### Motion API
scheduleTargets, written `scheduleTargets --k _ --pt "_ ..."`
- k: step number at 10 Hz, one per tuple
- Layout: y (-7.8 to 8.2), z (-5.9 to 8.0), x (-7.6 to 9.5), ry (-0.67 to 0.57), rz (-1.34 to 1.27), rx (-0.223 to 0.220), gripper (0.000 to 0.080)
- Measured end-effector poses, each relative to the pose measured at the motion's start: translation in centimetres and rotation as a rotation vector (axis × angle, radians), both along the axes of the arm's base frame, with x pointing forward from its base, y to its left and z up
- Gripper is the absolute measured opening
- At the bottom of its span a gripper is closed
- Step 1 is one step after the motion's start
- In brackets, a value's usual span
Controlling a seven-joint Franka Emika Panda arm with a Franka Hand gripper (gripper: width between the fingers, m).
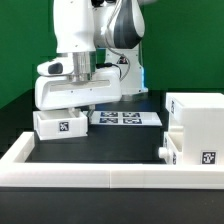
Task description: Assemble drawer
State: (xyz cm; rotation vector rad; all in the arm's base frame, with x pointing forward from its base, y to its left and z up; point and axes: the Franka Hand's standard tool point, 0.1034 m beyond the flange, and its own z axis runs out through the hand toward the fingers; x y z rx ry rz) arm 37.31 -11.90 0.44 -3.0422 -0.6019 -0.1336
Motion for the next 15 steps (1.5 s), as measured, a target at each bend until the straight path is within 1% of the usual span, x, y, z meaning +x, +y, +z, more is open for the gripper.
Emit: scheduleTargets --k 1,3,4,6,7,8,10,12,15 --pt "0.0 0.0 0.0 -0.001 0.0 0.0 0.0041" --pt "0.6 0.1 0.1 -0.009 0.0 -0.003 0.0041" --pt "1.4 0.3 0.4 -0.011 -0.012 0.0 0.0041" --pt "3.6 1.3 1.7 -0.024 -0.013 -0.001 0.0041" --pt "5.0 2.3 2.8 -0.02 0.004 0.001 0.0041" --pt "5.7 3.4 4.1 -0.022 0.033 0.0 0.0041" --pt "7.0 5.1 7.8 -0.023 0.084 0.008 0.0042" --pt "7.0 6.0 10.1 -0.001 0.173 0.016 0.0042" --pt "7.0 5.8 9.9 -0.004 0.18 0.015 0.0042"
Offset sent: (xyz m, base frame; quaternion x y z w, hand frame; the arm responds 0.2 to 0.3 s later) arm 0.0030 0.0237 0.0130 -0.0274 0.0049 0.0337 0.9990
